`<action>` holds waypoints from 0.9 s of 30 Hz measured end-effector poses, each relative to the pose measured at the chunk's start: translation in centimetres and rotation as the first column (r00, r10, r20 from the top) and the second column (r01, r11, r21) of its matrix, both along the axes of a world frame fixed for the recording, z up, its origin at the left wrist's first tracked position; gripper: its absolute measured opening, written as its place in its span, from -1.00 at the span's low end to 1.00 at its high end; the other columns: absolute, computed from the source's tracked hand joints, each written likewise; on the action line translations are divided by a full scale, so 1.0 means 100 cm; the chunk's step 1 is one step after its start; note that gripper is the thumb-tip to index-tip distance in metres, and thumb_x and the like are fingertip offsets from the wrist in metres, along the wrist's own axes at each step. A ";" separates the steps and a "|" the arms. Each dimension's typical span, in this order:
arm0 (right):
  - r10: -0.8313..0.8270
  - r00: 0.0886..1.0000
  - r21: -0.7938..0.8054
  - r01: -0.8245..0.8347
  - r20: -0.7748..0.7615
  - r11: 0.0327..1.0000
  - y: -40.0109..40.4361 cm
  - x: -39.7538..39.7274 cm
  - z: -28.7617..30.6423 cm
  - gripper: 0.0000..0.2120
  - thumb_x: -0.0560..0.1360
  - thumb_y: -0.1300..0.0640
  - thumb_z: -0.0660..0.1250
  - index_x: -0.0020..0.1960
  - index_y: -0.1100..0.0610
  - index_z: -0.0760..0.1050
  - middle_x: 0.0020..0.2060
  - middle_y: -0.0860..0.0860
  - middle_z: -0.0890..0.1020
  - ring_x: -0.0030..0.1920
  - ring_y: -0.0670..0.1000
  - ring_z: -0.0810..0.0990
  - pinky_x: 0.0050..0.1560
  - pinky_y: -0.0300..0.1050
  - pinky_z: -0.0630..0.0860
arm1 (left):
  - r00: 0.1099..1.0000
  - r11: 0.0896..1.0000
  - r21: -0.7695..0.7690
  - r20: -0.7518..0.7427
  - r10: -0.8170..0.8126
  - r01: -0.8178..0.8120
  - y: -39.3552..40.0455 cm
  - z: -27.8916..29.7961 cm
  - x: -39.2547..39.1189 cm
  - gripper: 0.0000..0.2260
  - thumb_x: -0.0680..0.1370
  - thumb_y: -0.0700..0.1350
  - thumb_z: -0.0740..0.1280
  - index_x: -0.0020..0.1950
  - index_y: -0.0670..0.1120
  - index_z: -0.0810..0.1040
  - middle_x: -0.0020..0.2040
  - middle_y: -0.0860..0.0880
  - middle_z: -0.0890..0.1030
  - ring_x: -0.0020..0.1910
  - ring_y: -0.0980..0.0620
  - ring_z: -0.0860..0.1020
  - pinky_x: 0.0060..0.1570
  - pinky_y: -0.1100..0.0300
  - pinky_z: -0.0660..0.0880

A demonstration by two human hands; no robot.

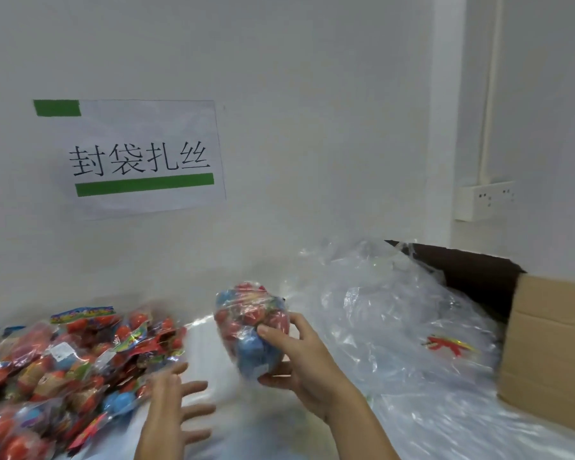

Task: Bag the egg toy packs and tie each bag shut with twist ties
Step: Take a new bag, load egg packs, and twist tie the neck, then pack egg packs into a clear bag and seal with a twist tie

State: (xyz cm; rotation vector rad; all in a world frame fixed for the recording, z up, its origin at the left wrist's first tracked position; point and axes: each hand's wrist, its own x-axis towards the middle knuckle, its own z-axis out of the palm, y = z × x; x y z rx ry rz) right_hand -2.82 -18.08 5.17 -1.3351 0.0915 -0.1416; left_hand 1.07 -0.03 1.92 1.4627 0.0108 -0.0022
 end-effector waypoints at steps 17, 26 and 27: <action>-0.447 0.891 0.048 0.445 0.080 0.894 -0.084 -0.017 0.099 -0.66 0.65 0.13 0.20 0.42 0.07 0.43 0.24 0.06 0.60 0.16 0.15 0.64 0.14 0.06 0.54 | 0.985 0.948 0.285 0.051 -0.163 0.142 -0.004 -0.007 -0.004 -0.77 0.69 -0.22 0.12 -0.03 -0.16 0.54 -0.11 -0.26 0.61 -0.20 -0.26 0.56 -0.20 0.01 0.39; -0.150 0.892 -0.748 -0.254 -0.426 0.613 -0.035 -0.012 0.030 -0.77 0.58 -0.01 0.28 0.17 0.03 0.58 -0.11 -0.04 0.69 -0.24 -0.10 0.68 -0.15 -0.23 0.56 | 0.920 0.800 0.572 0.189 -0.343 0.181 0.005 -0.015 -0.013 -0.83 0.60 -0.22 0.31 -0.13 -0.04 0.63 -0.22 0.02 0.70 -0.31 0.12 0.61 -0.28 0.38 0.48; -0.173 0.869 -0.785 -0.311 -0.462 0.536 -0.039 -0.014 0.030 -0.76 0.58 0.00 0.30 0.18 0.06 0.59 -0.14 -0.04 0.67 -0.24 -0.10 0.67 -0.15 -0.24 0.56 | 0.919 0.796 0.579 0.193 -0.344 0.176 0.006 -0.015 -0.013 -0.83 0.60 -0.22 0.31 -0.13 -0.04 0.63 -0.22 0.02 0.70 -0.29 0.11 0.61 -0.27 0.37 0.49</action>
